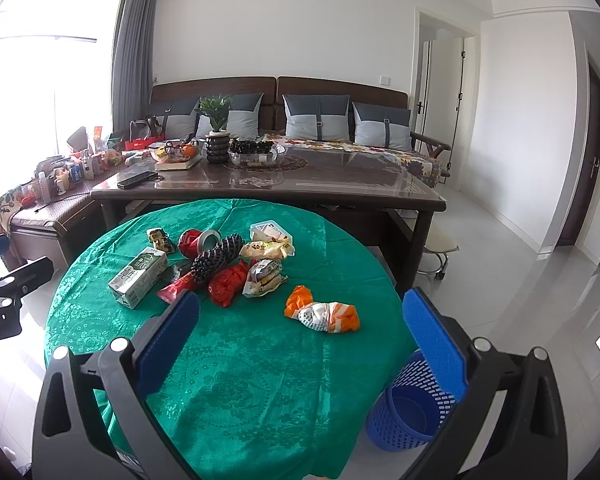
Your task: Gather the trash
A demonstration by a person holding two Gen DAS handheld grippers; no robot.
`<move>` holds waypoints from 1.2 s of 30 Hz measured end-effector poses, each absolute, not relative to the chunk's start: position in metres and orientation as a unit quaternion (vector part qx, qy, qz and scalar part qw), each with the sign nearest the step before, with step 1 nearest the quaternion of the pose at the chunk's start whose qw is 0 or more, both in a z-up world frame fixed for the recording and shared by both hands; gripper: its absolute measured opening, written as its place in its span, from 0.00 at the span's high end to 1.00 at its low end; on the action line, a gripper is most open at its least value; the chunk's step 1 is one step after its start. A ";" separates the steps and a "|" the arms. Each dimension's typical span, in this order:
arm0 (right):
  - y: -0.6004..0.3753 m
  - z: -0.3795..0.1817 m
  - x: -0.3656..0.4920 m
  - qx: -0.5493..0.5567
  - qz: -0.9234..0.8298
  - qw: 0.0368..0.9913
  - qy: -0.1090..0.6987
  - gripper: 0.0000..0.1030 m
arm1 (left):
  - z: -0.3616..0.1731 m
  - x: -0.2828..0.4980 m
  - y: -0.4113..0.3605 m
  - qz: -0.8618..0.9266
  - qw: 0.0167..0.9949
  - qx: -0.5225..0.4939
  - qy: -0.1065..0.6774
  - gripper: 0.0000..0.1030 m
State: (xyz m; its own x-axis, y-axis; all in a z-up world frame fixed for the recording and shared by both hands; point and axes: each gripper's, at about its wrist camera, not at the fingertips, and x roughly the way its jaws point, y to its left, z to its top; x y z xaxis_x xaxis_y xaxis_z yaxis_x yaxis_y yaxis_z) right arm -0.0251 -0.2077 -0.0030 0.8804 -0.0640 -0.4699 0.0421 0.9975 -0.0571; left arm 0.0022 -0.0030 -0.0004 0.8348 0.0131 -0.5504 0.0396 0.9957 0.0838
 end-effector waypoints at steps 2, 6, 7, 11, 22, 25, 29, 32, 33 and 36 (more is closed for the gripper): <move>-0.207 -0.003 -0.025 -0.022 -0.027 0.969 0.243 0.04 | -0.001 0.002 -0.003 -0.007 0.957 0.046 0.287 0.04; -0.209 -0.003 -0.025 -0.022 -0.027 0.969 0.243 0.04 | 0.000 0.002 -0.003 -0.007 0.957 0.046 0.288 0.04; -0.209 -0.003 -0.025 -0.022 -0.028 0.969 0.243 0.04 | 0.000 0.002 -0.003 -0.007 0.957 0.046 0.288 0.04; -0.209 -0.003 -0.025 -0.022 -0.027 0.969 0.243 0.05 | 0.000 0.002 -0.003 -0.006 0.957 0.047 0.288 0.04; -0.212 -0.004 -0.025 -0.022 -0.028 0.969 0.246 0.05 | 0.000 0.002 -0.003 -0.007 0.957 0.047 0.287 0.04; -0.215 -0.004 -0.025 -0.024 -0.029 0.969 0.245 0.05 | -0.001 0.002 -0.003 -0.006 0.957 0.047 0.288 0.04; -0.223 -0.010 -0.028 -0.022 -0.032 0.969 0.245 0.05 | 0.000 0.002 -0.003 -0.006 0.956 0.047 0.288 0.04; -0.221 -0.009 -0.028 -0.023 -0.031 0.969 0.245 0.04 | -0.001 0.002 -0.003 -0.006 0.957 0.048 0.288 0.04; -0.221 -0.009 -0.028 -0.023 -0.031 0.969 0.245 0.05 | -0.001 0.002 -0.003 -0.006 0.957 0.048 0.288 0.04; -0.223 -0.010 -0.028 -0.023 -0.030 0.969 0.245 0.04 | 0.000 0.002 -0.004 -0.007 0.957 0.048 0.287 0.04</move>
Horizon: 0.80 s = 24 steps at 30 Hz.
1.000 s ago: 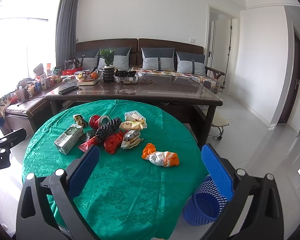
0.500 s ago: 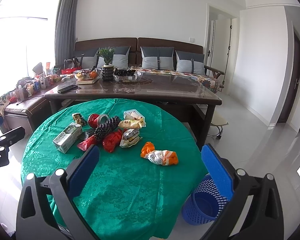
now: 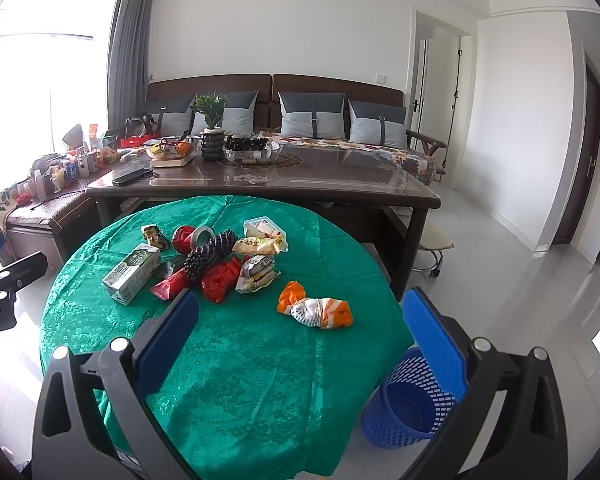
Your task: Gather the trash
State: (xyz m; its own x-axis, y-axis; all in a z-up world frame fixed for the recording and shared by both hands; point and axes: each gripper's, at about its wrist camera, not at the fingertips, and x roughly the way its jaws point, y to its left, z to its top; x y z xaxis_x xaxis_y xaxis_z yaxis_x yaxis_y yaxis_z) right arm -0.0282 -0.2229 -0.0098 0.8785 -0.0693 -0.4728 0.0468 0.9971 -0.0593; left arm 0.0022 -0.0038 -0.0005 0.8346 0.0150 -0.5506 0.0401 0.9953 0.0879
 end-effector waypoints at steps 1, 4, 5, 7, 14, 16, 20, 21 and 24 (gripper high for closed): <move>-0.221 -0.009 -0.028 -0.023 -0.031 0.969 0.245 0.04 | -0.001 0.002 -0.004 -0.007 0.956 0.048 0.288 0.04; -0.224 -0.010 -0.029 -0.023 -0.032 0.969 0.245 0.04 | 0.000 0.002 -0.004 -0.007 0.956 0.048 0.288 0.04; -0.224 -0.010 -0.029 -0.023 -0.032 0.969 0.245 0.04 | -0.001 0.002 -0.003 -0.007 0.956 0.048 0.288 0.04; -0.223 -0.010 -0.029 -0.023 -0.032 0.969 0.245 0.05 | 0.000 0.002 -0.004 -0.006 0.956 0.048 0.288 0.04; -0.226 -0.011 -0.030 -0.023 -0.033 0.969 0.245 0.04 | 0.000 0.002 -0.004 -0.006 0.956 0.048 0.288 0.04; -0.226 -0.010 -0.030 -0.022 -0.032 0.969 0.245 0.05 | -0.001 0.002 -0.004 -0.006 0.956 0.048 0.288 0.04; -0.226 -0.010 -0.030 -0.023 -0.033 0.969 0.245 0.05 | -0.001 0.002 -0.004 -0.006 0.956 0.049 0.288 0.04; -0.226 -0.010 -0.030 -0.023 -0.033 0.969 0.245 0.04 | 0.000 0.002 -0.004 -0.006 0.956 0.049 0.288 0.04; -0.227 -0.010 -0.030 -0.022 -0.033 0.969 0.245 0.05 | 0.000 0.002 -0.004 -0.006 0.956 0.049 0.288 0.04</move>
